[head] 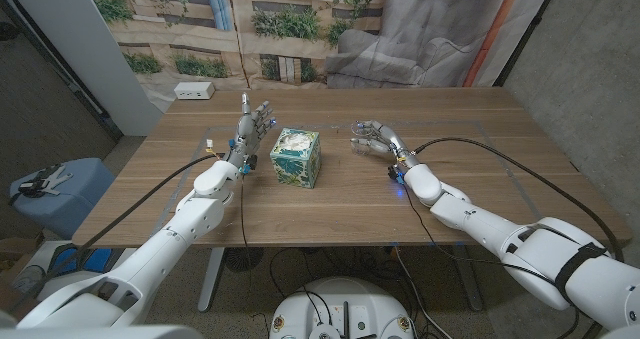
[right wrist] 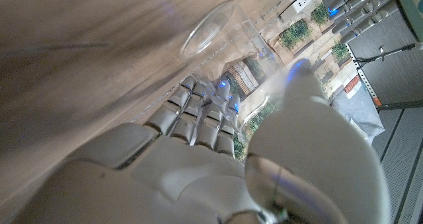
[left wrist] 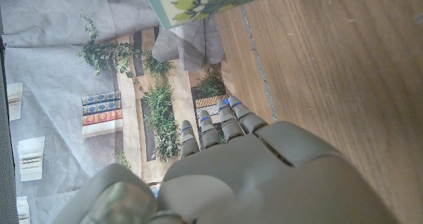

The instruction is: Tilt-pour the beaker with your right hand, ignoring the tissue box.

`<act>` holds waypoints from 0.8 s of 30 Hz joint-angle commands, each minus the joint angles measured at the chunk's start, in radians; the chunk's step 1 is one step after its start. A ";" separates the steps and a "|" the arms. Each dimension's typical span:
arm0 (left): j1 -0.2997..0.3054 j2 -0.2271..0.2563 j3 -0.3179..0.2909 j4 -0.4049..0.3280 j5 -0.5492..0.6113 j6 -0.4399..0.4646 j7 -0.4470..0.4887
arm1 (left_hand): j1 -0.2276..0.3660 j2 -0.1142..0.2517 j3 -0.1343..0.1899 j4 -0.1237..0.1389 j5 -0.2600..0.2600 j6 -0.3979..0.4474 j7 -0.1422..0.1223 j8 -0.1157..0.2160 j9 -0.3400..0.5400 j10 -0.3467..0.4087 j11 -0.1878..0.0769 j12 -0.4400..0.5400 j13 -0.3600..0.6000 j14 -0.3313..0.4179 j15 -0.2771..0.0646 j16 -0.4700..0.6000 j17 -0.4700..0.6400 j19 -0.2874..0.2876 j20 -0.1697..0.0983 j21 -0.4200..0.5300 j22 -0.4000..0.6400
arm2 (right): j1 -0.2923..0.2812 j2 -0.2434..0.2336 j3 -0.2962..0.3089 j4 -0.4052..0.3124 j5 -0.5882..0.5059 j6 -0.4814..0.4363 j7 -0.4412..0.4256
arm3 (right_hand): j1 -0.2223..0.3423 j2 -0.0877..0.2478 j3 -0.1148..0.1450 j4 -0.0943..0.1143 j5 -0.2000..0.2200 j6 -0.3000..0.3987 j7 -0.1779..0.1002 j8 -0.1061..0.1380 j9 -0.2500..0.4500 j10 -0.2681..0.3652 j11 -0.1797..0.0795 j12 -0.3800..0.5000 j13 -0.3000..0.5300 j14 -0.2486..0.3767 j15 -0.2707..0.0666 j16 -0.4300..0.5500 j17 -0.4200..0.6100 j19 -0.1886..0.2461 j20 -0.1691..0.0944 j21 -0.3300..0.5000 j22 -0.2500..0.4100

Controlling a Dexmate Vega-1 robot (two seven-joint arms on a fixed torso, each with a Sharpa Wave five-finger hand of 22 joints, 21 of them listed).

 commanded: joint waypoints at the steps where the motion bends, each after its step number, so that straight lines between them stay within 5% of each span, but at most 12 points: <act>1: 0.000 0.000 0.000 0.000 0.000 0.000 0.000 | 0.002 0.025 -0.008 0.001 0.005 -0.001 -0.005 0.006 0.004 0.010 0.002 0.006 0.003 0.006 -0.001 0.005 0.005 0.007 -0.009 0.007 0.003 | 0.008 0.007 -0.007 0.028 0.014 0.012 0.015 | -0.008 -0.004 -0.003 0.002 0.005 -0.023 -0.002 -0.012 0.001 -0.019 0.004 -0.013 -0.002 -0.020 -0.087 -0.012 -0.001 -0.018 -0.011 -0.005 0.003; 13: 0.000 0.000 0.000 0.000 0.000 0.000 0.000 | 0.002 0.025 -0.008 0.001 0.005 0.003 -0.005 0.008 0.004 0.011 0.001 0.006 0.003 0.006 -0.001 0.005 0.005 0.007 -0.009 0.007 0.003 | 0.035 0.014 -0.013 0.091 0.042 0.066 0.088 | -0.042 -0.029 -0.022 0.010 0.011 -0.127 0.027 -0.068 -0.003 -0.104 0.022 -0.060 -0.001 -0.093 -0.054 -0.049 -0.011 -0.058 0.014 -0.007 0.002; 24: 0.000 -0.001 0.000 0.001 0.000 -0.001 0.000 | 0.002 0.025 -0.008 0.001 0.005 0.006 -0.006 0.009 0.004 0.010 0.000 0.006 0.003 0.007 -0.001 0.005 0.005 0.007 -0.009 0.007 0.003 | 0.060 0.019 -0.025 0.147 0.054 0.110 0.144 | -0.084 -0.048 -0.039 0.017 0.027 -0.210 0.052 -0.123 -0.004 -0.203 0.057 -0.114 -0.011 -0.174 -0.011 -0.093 -0.025 -0.146 0.035 -0.018 0.000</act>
